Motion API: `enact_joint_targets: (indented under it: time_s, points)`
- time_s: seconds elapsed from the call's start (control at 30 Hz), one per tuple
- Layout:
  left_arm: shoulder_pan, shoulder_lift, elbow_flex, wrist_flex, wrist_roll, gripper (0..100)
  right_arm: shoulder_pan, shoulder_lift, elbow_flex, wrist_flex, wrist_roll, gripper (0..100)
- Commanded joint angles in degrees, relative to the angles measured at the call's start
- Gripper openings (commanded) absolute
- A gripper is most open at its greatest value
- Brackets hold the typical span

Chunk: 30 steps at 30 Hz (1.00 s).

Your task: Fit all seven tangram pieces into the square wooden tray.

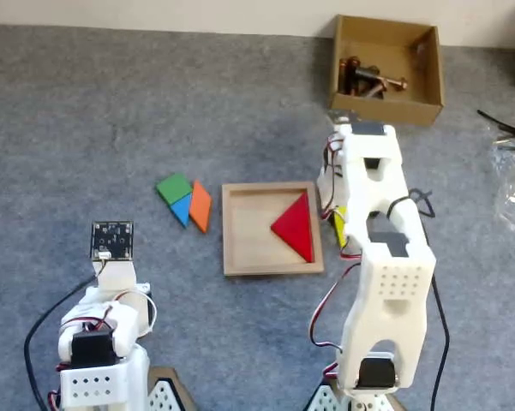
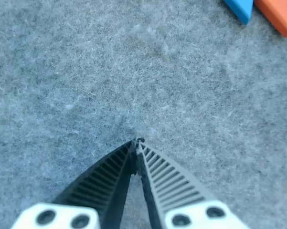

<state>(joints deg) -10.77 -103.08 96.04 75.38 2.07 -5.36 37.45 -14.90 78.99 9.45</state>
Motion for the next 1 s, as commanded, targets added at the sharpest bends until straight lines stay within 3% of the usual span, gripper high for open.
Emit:
enact_joint_targets:
  time_s: [0.0,0.47,0.63,0.97]
  points:
    - [-0.5,0.4,1.2,0.4,0.1,0,-0.7,0.9,0.2,-1.8,-1.0,22.4]
    - [-0.5,0.4,1.2,0.4,0.1,0,-0.3,0.3,-0.4,-1.3,-0.2,22.0]
    - [-0.5,0.4,1.2,0.4,0.1,0,-0.6,0.7,-0.4,-1.7,3.3,14.1]
    - [-0.5,0.4,1.2,0.4,0.1,0,-0.4,0.7,-0.4,-1.8,3.4,9.4]
